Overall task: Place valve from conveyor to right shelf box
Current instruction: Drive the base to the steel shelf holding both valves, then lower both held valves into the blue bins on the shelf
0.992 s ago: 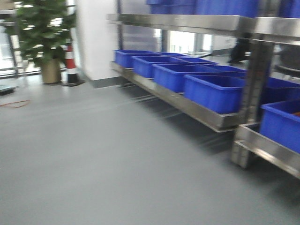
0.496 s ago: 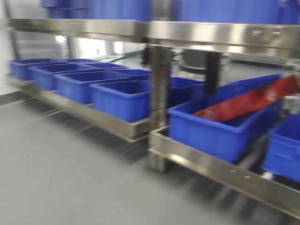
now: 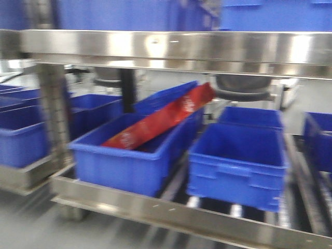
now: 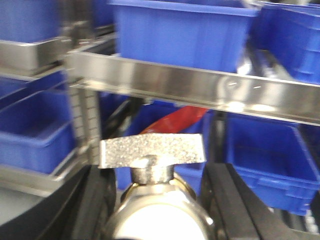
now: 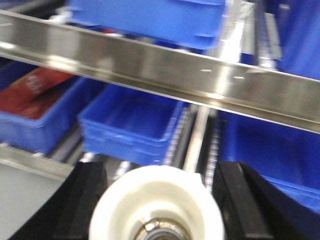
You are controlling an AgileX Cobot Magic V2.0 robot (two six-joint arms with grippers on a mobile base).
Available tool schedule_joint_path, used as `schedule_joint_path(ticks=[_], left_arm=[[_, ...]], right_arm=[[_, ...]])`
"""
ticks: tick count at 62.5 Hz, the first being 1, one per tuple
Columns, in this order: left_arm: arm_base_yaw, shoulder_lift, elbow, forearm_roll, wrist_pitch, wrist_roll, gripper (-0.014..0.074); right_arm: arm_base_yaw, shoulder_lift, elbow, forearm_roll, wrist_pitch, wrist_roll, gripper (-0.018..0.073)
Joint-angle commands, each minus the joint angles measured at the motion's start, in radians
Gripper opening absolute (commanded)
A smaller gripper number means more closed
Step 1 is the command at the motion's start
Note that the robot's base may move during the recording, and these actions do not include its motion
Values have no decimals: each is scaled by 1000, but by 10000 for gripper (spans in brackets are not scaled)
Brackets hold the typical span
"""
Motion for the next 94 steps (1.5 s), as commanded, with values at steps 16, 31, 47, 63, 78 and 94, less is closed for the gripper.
schedule_joint_path(ticks=[16, 31, 47, 63, 78, 94], left_arm=[[-4, -9, -6, -9, -52, -3, -111], [-4, -9, -6, -9, -52, -3, -111], [-4, -9, -6, -9, -54, -3, -111], [-4, -9, -6, -9, -54, -3, -111], [-4, -9, -6, -9, -54, -3, -111], [-4, -9, -6, -9, -54, -3, -111]], right_arm=[[-2, -7, -10, -2, -74, 1, -163], [-2, -7, -10, -2, -74, 1, -163], [-2, -7, -10, -2, -74, 1, -163], [-2, -7, -10, -2, -74, 1, -163], [-2, -7, -10, -2, -74, 1, -163], [-2, -7, -10, -2, -74, 1, -163]])
